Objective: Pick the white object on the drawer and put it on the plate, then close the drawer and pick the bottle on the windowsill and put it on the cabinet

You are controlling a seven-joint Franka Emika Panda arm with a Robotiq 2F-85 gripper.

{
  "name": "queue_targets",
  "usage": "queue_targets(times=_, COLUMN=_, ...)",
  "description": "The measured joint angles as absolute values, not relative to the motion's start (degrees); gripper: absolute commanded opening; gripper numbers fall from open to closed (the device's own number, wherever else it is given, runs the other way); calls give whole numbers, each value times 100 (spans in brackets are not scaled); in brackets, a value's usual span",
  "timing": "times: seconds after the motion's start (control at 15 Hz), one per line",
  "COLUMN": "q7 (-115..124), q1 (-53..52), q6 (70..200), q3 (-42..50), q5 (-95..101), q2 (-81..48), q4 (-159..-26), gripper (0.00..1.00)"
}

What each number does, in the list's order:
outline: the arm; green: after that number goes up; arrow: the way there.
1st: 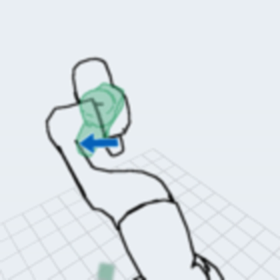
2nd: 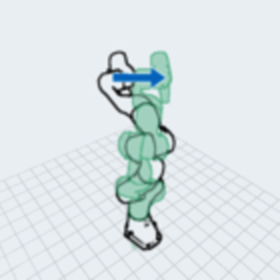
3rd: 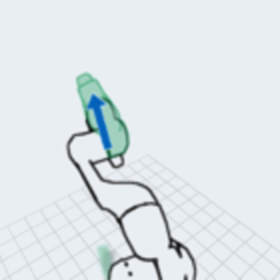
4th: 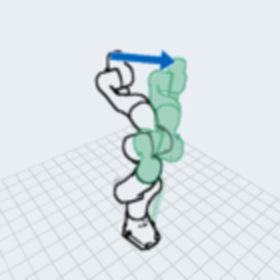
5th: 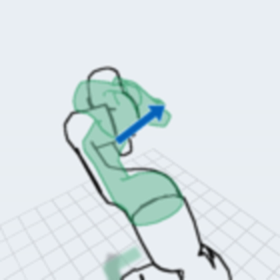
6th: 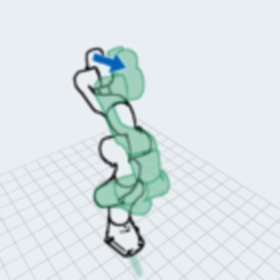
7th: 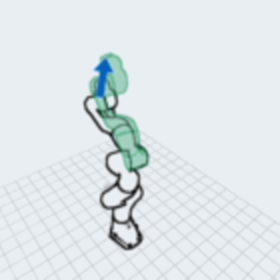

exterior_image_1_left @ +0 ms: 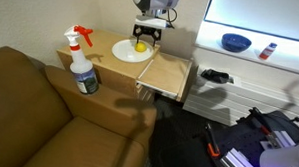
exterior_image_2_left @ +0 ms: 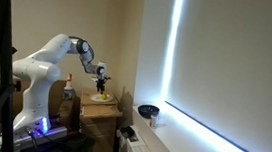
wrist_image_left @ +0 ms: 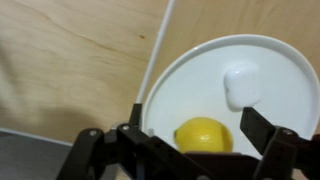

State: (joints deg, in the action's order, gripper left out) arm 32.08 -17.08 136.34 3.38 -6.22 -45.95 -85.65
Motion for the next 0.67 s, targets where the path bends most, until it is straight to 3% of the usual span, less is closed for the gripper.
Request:
queue_targets(times=0.4, q7=3252, q1=-1215, q6=12573, q3=697, q5=-444, q2=-3439, q4=-10310, gripper=100)
queue_targets(times=0.67, q7=3296, q1=-624, q6=12920, q3=703, q5=-1019, q2=-3453, q4=-11428, gripper=100)
